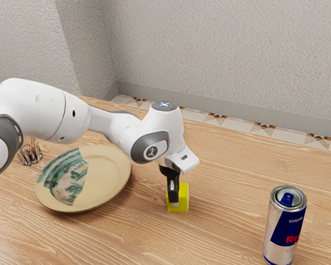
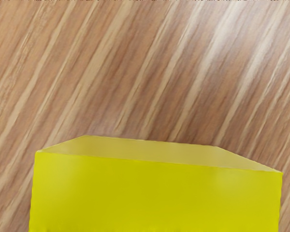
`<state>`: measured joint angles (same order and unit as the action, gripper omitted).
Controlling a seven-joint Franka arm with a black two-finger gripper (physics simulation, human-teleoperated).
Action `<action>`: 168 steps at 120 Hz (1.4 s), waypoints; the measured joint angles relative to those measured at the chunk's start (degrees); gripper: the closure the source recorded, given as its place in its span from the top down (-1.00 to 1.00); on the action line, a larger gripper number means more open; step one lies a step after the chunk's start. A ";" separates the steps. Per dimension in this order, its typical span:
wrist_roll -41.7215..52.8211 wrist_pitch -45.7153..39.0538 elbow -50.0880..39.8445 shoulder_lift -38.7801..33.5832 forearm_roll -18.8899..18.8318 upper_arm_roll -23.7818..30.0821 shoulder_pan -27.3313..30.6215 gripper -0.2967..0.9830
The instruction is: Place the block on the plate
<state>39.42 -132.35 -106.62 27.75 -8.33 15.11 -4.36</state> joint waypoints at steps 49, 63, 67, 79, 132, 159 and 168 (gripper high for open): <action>-0.35 -0.57 -0.87 -2.18 -0.01 0.00 0.08 0.10; -0.71 -0.50 -1.10 -3.43 -0.11 0.05 0.01 0.03; -0.85 -0.39 -1.16 -3.89 -0.16 0.07 0.01 0.02; -1.33 0.28 -1.24 -5.17 -0.28 0.10 0.12 0.00; -2.47 6.01 -0.73 -9.71 0.55 0.78 8.48 0.01; -2.59 8.90 -0.67 -11.60 0.55 0.80 14.00 0.01; -2.54 9.53 -0.69 -11.62 0.55 0.80 15.82 0.01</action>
<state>36.88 -122.82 -107.31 16.13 -7.79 15.91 11.46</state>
